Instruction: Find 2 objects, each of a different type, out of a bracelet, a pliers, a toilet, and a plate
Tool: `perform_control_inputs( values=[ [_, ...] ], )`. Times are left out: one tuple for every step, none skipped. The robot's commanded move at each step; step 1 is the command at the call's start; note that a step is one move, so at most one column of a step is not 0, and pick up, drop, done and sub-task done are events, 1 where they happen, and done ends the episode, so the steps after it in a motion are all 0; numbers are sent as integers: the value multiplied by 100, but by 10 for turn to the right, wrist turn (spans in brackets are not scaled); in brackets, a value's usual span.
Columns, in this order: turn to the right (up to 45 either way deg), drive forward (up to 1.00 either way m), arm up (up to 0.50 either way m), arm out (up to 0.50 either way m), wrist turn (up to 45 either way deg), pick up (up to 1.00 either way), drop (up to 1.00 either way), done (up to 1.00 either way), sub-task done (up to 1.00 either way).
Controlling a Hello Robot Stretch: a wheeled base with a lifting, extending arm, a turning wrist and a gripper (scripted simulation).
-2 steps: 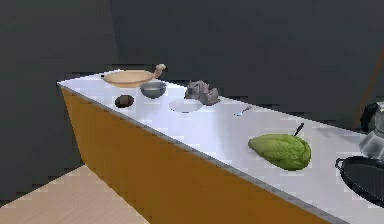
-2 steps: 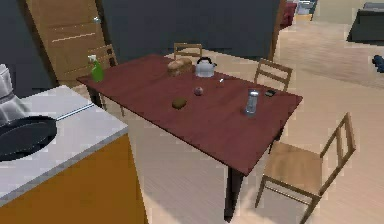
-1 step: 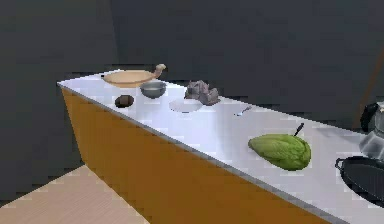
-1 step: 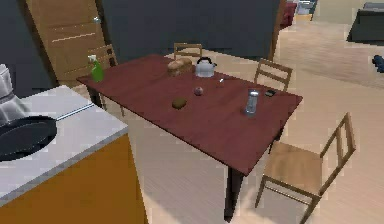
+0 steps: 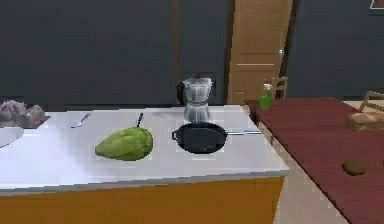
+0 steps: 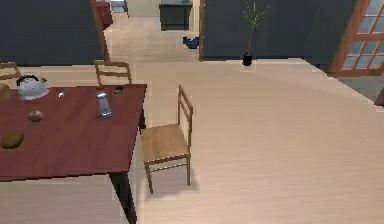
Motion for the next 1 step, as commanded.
perform_control_inputs(
  values=[
    [450,0,0,0,0,0,0,0,0]
  ],
)
